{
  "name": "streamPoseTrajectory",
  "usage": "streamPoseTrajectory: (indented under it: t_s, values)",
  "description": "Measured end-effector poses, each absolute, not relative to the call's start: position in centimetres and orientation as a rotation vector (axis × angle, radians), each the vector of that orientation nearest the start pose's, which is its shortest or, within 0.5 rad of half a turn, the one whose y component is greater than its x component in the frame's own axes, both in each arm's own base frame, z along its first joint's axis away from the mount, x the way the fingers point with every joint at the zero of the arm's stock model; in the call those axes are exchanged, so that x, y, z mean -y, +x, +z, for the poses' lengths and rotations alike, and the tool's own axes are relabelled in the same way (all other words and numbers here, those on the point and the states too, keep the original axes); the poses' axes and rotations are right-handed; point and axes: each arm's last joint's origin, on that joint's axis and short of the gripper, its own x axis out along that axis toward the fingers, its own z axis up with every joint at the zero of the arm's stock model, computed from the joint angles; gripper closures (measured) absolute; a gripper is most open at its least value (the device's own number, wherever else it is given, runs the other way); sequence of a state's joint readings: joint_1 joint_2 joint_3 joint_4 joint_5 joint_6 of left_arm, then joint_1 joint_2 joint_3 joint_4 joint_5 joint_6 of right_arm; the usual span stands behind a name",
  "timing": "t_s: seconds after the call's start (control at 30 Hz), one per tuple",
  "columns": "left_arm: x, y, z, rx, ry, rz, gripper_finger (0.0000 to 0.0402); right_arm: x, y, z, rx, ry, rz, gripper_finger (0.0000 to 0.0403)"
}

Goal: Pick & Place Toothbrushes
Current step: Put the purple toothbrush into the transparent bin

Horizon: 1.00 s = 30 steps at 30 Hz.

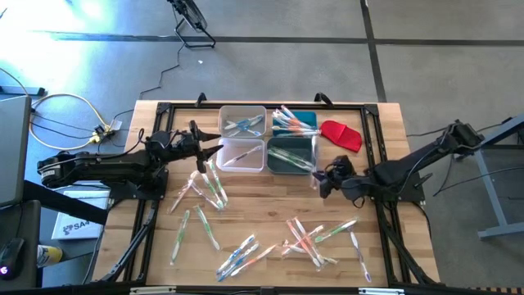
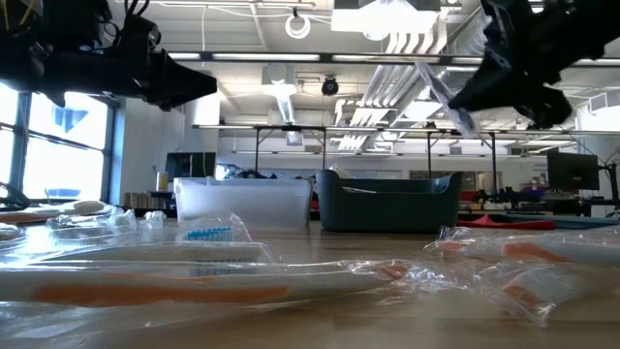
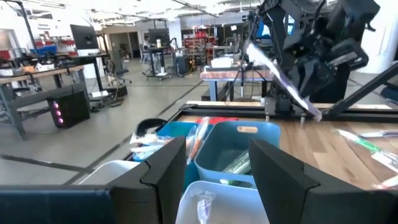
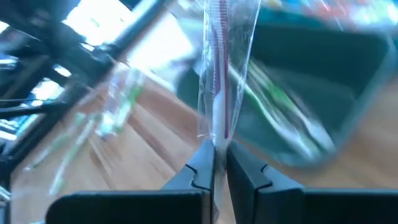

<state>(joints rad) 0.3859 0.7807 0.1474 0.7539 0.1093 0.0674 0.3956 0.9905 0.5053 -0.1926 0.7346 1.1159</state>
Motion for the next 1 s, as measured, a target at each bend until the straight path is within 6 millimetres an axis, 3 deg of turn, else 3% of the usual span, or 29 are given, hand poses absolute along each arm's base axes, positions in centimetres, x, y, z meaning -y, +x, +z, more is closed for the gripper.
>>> streamPoseTrajectory:
  t_s: [0.2, 0.4, 0.8, 1.0]
  values:
    - [-5.8, 15.1, 20.4, 0.108, 0.097, 0.28, 0.0231, -5.0, 19.8, 22.2, -0.206, 0.52, -0.53, 0.0389]
    - [-5.8, 15.1, 20.5, 0.113, 0.099, 0.28, 0.0231, -4.2, 21.1, 22.4, -0.172, 0.361, -0.546, 0.0386]
    - [-5.8, 15.1, 20.5, 0.117, 0.079, 0.276, 0.0231, -2.7, 24.5, 19.6, -0.161, 0.304, -0.642, 0.0388]
    - [-5.8, 15.1, 20.5, 0.117, 0.078, 0.276, 0.0231, -2.7, 26.7, 18.4, -0.082, 0.283, -0.574, 0.0388]
